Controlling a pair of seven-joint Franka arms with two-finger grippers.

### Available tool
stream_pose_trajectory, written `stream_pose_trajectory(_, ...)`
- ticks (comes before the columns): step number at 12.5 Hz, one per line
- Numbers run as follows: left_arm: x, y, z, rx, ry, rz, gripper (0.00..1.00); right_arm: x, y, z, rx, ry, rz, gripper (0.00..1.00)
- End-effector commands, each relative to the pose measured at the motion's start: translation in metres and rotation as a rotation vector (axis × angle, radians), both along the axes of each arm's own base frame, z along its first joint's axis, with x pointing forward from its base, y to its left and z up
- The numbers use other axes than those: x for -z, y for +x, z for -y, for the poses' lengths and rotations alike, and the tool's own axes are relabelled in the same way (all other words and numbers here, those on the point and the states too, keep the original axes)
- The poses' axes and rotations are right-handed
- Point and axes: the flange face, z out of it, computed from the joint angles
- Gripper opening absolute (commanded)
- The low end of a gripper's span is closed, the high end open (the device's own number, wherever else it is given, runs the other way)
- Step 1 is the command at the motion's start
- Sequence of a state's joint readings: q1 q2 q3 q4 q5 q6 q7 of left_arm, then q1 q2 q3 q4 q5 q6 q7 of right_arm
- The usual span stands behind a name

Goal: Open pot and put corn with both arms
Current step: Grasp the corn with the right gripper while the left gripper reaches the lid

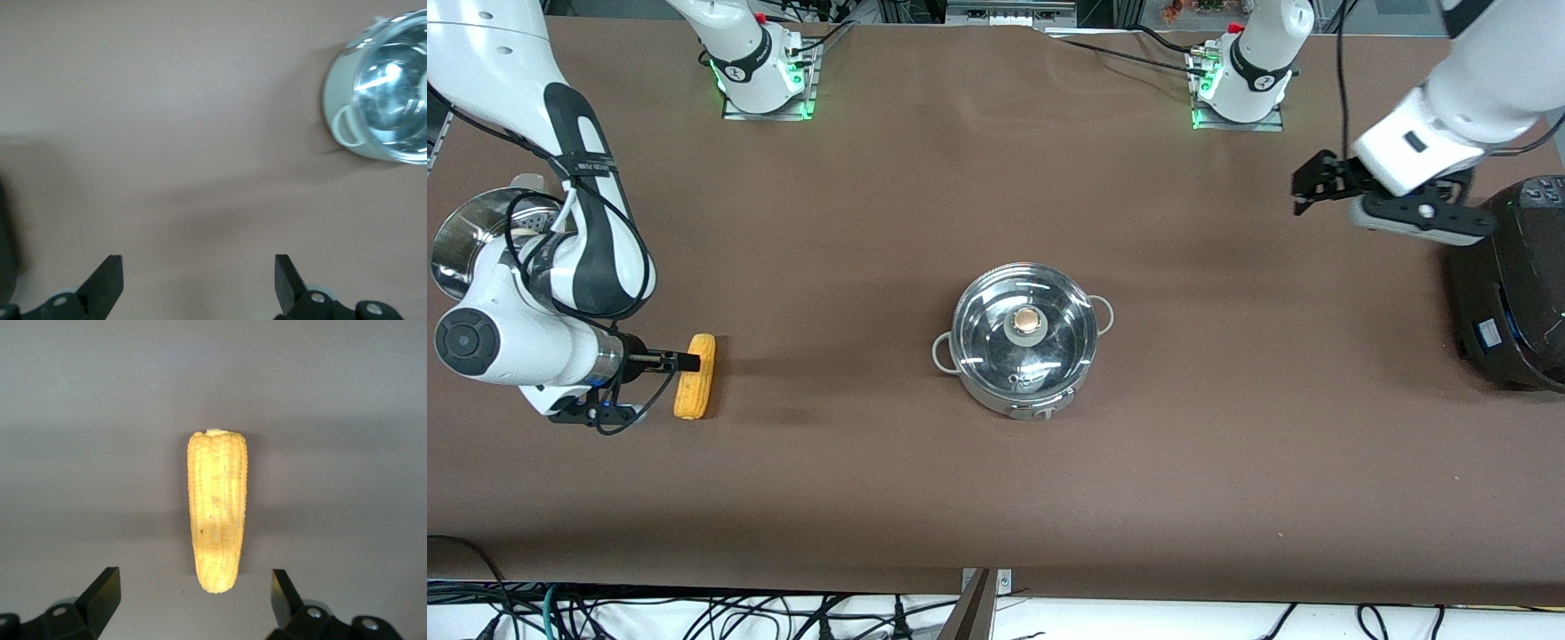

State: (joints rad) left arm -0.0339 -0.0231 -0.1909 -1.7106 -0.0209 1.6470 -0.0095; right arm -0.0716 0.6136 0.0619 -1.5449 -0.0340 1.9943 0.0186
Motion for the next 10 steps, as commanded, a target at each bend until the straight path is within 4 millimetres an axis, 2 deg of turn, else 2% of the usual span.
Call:
stream_pose_trajectory(1, 0.0, 0.035, 0.078, -0.032, -0.038, 0.008, 1.0, 0.024, 0.0, 0.019, -0.024, -0.009, -0.004, 1.0)
stream_pose_trajectory(3, 0.021, 0.044, 0.135, -0.067, -0.066, -0.026, 1.0, 0.042, -0.005, 0.032, -0.046, 0.002, -0.011, 1.0)
stream_pose_trajectory(6, 0.053, 0.055, 0.201, -0.097, -0.094, -0.061, 1.0, 0.061, -0.011, 0.038, -0.049, 0.008, -0.022, 1.0)
stream_pose_trajectory(8, 0.085, 0.064, 0.239, -0.068, -0.141, -0.031, 1.0, 0.065, -0.012, 0.037, -0.039, 0.012, -0.024, 1.0)
stream_pose_trajectory(10, 0.12, 0.067, 0.262, -0.047, -0.155, -0.02, 1.0, 0.072, -0.011, 0.031, -0.039, 0.016, -0.024, 1.0)
